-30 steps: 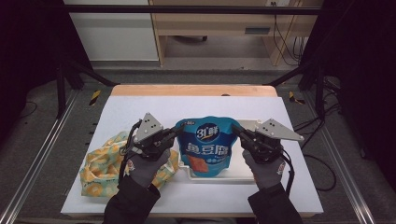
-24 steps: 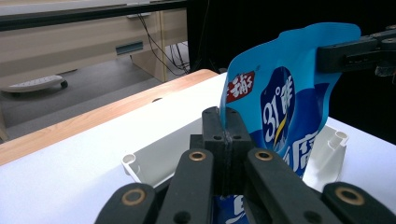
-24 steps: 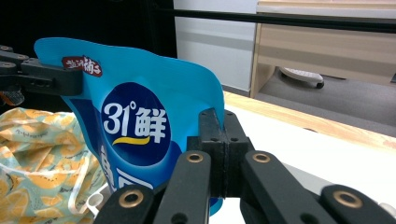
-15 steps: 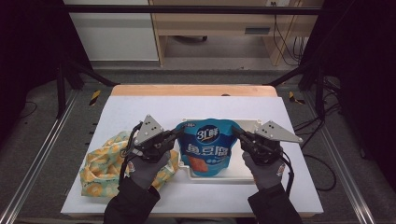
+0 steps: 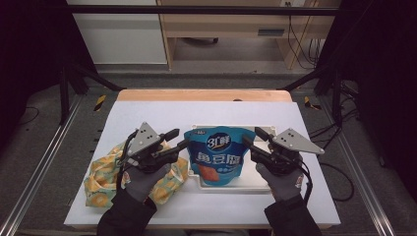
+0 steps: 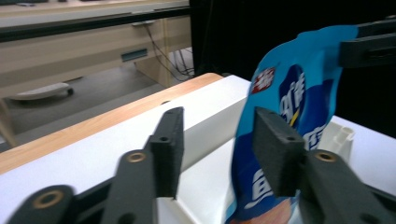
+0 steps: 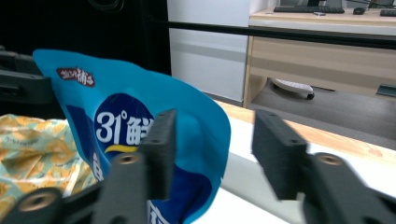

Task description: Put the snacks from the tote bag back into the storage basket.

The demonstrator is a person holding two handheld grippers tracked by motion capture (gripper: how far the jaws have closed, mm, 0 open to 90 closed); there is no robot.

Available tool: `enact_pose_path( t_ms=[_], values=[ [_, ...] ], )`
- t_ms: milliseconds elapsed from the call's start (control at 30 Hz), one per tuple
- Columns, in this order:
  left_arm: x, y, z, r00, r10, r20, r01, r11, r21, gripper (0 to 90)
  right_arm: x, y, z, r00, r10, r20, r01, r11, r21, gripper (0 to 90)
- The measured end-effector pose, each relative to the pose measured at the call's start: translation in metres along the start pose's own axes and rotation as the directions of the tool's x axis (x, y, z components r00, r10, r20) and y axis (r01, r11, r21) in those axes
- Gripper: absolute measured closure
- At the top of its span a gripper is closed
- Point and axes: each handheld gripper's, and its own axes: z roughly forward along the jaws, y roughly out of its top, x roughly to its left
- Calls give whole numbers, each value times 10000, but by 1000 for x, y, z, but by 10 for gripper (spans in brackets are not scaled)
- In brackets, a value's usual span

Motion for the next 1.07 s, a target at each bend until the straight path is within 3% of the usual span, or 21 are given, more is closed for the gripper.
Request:
enact_pose_path(
  t_ms=[133,300,633,867,1067],
  values=[
    [7,-9,-13,10000,56,-67,-56,10000,65,430,-4,-5,-4,10000,-93,12,93,9998,176,368],
    [17,-22,-27,9994,60,-335,-50,9995,322,364,-8,-13,-11,9997,-166,187,160,9995,277,305],
    [42,-56,-53,9946,-211,-1013,303,9954,905,333,-21,-35,-31,9971,-340,677,292,9971,708,247],
    [62,-83,-66,9862,-658,-1518,856,9881,1276,328,-39,-60,-37,9879,-352,1512,146,9907,1350,243],
    [76,-101,-80,9736,-1025,-2039,1312,9824,1330,355,-54,-72,-38,9787,-228,2042,-104,9871,1600,259]
  ],
)
